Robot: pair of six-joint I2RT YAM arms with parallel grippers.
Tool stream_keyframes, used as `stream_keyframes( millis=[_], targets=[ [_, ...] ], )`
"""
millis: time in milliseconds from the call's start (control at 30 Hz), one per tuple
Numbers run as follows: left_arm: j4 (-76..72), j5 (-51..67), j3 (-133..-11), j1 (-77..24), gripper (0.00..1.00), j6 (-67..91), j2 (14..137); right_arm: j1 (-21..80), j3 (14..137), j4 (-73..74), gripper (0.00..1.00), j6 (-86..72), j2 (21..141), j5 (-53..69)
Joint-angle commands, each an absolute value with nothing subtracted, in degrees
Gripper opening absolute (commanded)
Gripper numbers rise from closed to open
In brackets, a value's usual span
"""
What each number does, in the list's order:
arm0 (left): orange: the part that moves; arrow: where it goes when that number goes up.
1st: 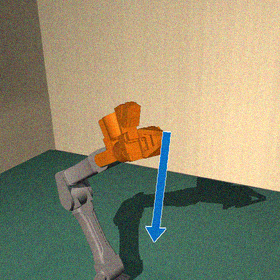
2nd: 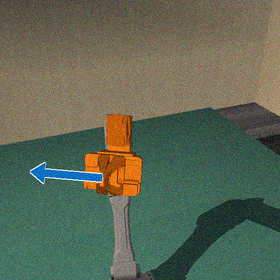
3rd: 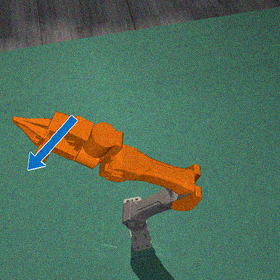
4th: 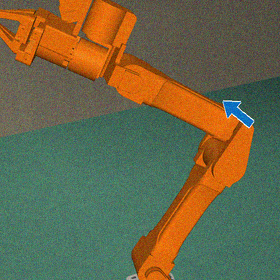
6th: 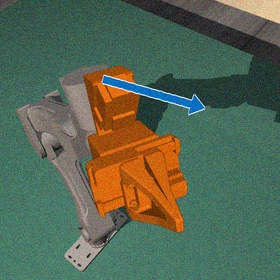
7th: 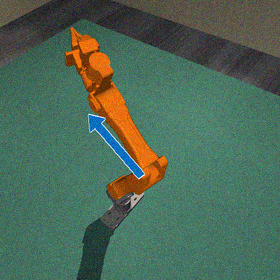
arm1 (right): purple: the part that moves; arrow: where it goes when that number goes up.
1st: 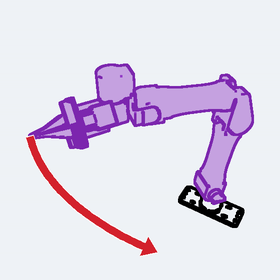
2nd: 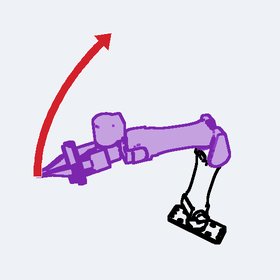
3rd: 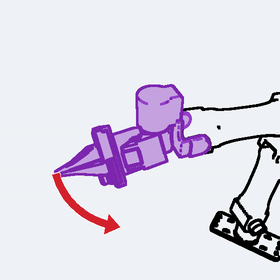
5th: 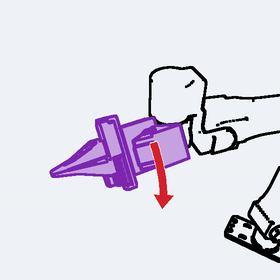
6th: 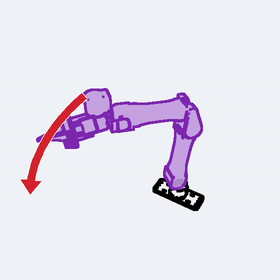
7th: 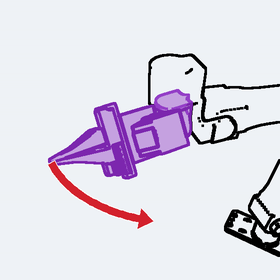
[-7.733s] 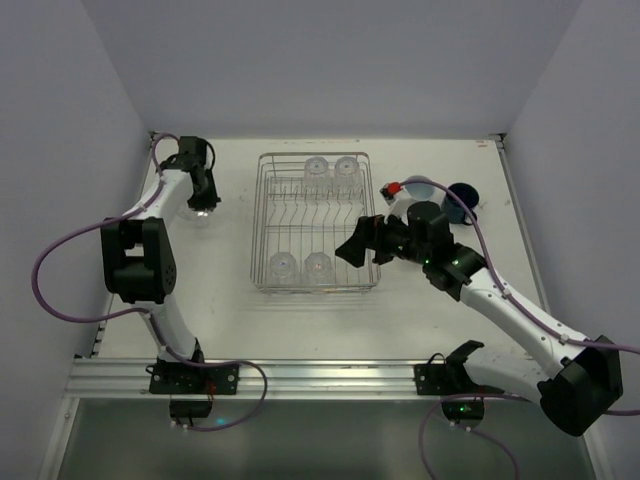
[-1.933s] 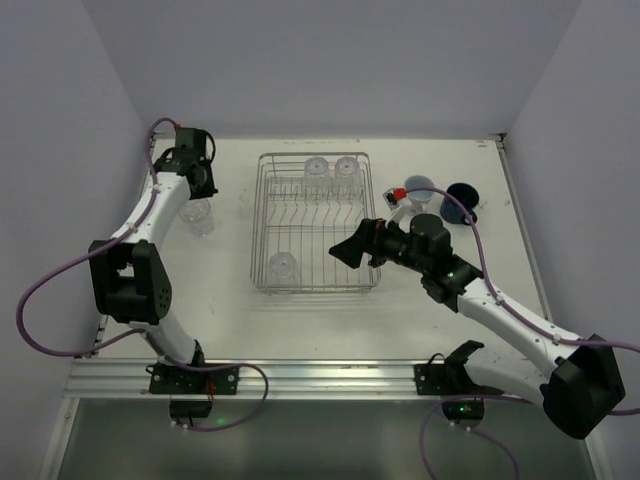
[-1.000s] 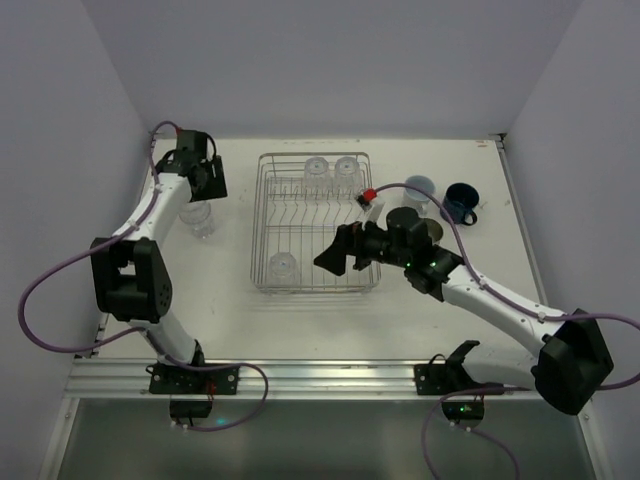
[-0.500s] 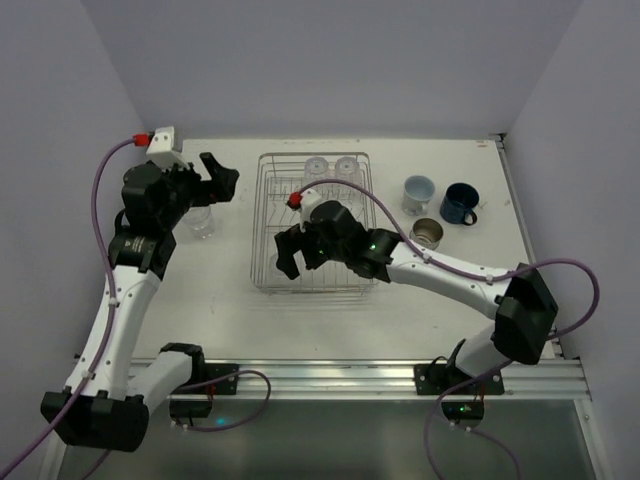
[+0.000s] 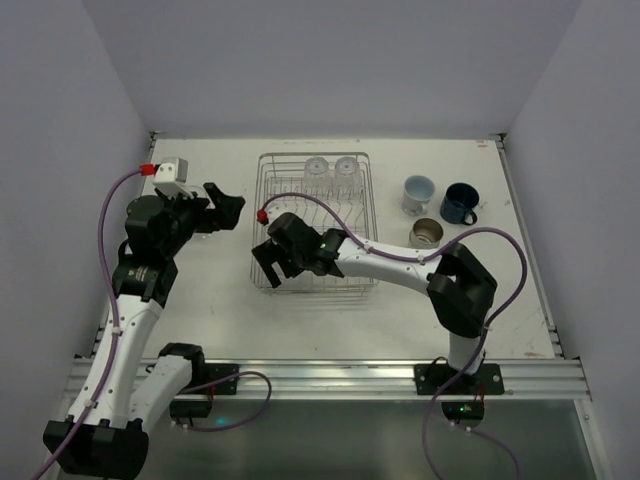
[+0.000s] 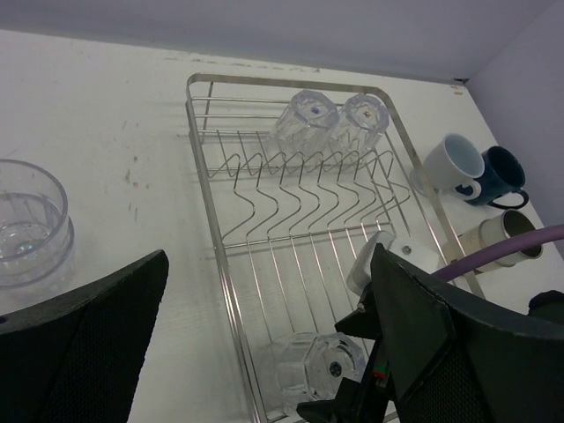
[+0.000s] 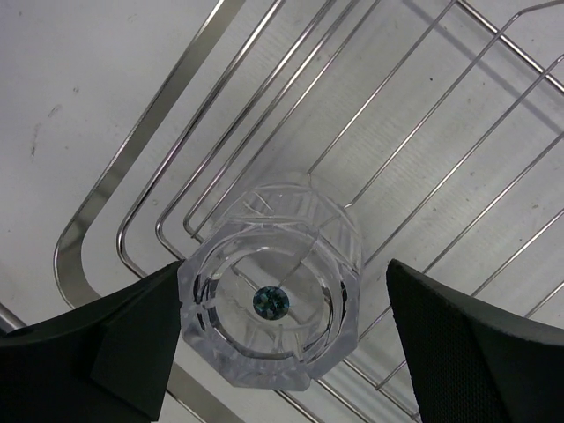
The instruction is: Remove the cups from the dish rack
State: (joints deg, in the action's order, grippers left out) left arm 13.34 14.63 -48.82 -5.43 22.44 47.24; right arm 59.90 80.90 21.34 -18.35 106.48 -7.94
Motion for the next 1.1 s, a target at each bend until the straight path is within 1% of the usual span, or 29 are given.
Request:
stream_keyframes(
  millis=[0, 67, 133, 167, 200, 233, 333, 400, 467, 567, 600, 633, 700, 733, 800, 900, 1000, 1067],
  targets=[
    [10.20, 17.84, -48.08, -5.54, 1.00, 24.17, 46.84, 59.94, 84.37, 21.71, 0.93, -18.02, 107.57, -10.98],
    [10.02, 18.98, -47.73, -5.54, 1.00, 24.52, 47.02, 59.94, 84.72, 21.10, 0.90, -18.11, 108.45, -11.51],
    [10.02, 19.94, -47.55, -5.54, 1.00, 24.87, 47.02, 59.94, 85.16, 20.66, 0.76, -18.19, 109.16, -11.69],
    [9.85, 20.21, -47.55, -5.54, 1.00, 24.96, 46.93, 59.94, 85.34, 20.65, 0.67, -18.45, 109.07, -11.78],
    [9.84, 20.56, -47.55, -5.54, 1.00, 25.31, 46.93, 59.94, 85.25, 20.57, 0.45, -18.81, 108.81, -12.13],
    [9.76, 21.44, -47.55, -5.62, 1.00, 25.57, 46.85, 59.94, 83.86, 19.17, 0.38, -19.16, 106.98, -12.39],
    [9.67, 23.55, -48.07, -5.54, 0.98, 26.54, 47.37, 59.85, 80.96, 14.96, 0.25, -19.95, 102.23, -15.11],
    [9.06, 27.41, -48.69, -5.62, 0.97, 27.33, 48.07, 59.42, 77.97, 12.93, 0.22, -20.65, 96.44, -17.21],
    [8.62, 32.05, -49.39, -5.54, 0.96, 28.38, 49.74, 57.84, 74.38, 9.24, 0.17, -23.18, 89.69, -17.32],
    [7.57, 36.29, -49.48, -5.54, 0.92, 29.70, 51.33, 53.54, 66.20, 0.64, 0.16, -29.14, 82.38, -10.40],
    [6.86, 37.60, -49.31, -5.62, 0.89, 30.93, 51.85, 50.05, 63.83, -2.26, 0.16, -31.35, 77.74, -7.24],
    [5.55, 40.58, -49.22, -5.62, 0.88, 31.72, 52.03, 48.01, 58.50, -8.64, 0.15, -33.55, 75.61, 0.54],
    [3.79, 43.84, -49.22, -6.15, 0.85, 33.91, 53.08, 42.84, 53.72, -15.44, 0.15, -40.58, 70.61, 8.14],
    [1.95, 46.99, -49.13, -6.59, 0.85, 34.71, 53.61, 41.41, 51.09, -19.30, 0.14, -42.52, 69.62, 13.22],
    [1.06, 49.12, -49.31, -9.38, 0.83, 36.38, 55.45, 38.86, 49.49, -22.48, 0.13, -46.74, 68.21, 17.65],
    [-2.37, 50.54, -49.13, -15.18, 0.81, 38.14, 57.65, 37.27, 47.47, -27.84, 0.12, -51.32, 67.41, 22.05],
    [-4.91, 50.63, -48.25, -18.27, 0.79, 39.98, 58.88, 35.95, 46.23, -33.38, 0.12, -55.80, 67.50, 26.01],
    [-7.90, 51.06, -46.86, -18.54, 0.78, 41.48, 58.97, 35.60, 46.05, -35.68, 0.13, -57.56, 68.11, 27.42]
  ],
)
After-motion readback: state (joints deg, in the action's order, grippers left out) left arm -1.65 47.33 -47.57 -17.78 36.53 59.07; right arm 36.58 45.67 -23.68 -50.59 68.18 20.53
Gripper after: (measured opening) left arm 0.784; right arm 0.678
